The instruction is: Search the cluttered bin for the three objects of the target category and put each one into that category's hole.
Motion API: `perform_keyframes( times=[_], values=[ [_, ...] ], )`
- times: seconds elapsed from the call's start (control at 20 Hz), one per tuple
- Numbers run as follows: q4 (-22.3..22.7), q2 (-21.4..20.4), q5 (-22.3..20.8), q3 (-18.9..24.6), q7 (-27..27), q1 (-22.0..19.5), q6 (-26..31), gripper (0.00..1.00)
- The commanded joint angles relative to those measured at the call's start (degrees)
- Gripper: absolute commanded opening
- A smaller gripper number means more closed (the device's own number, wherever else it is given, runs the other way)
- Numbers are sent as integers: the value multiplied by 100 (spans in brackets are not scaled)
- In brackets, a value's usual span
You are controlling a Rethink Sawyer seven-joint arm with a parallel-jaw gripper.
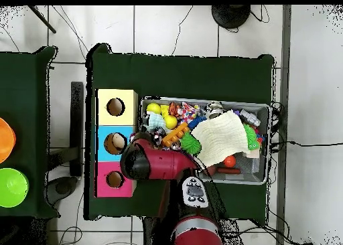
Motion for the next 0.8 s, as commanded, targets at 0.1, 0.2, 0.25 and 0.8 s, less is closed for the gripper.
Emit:
perform_keyframes(
  times=[0.1,0.2,0.25,0.8],
  values=[
    [-408,444,-288,522,407,-236,461,100],
    [-401,474,-273,487,502,-181,364,100],
    [-412,528,-267,490,540,-178,284,100],
    [-886,829,-3,452,770,95,-99,100]
  ],
)
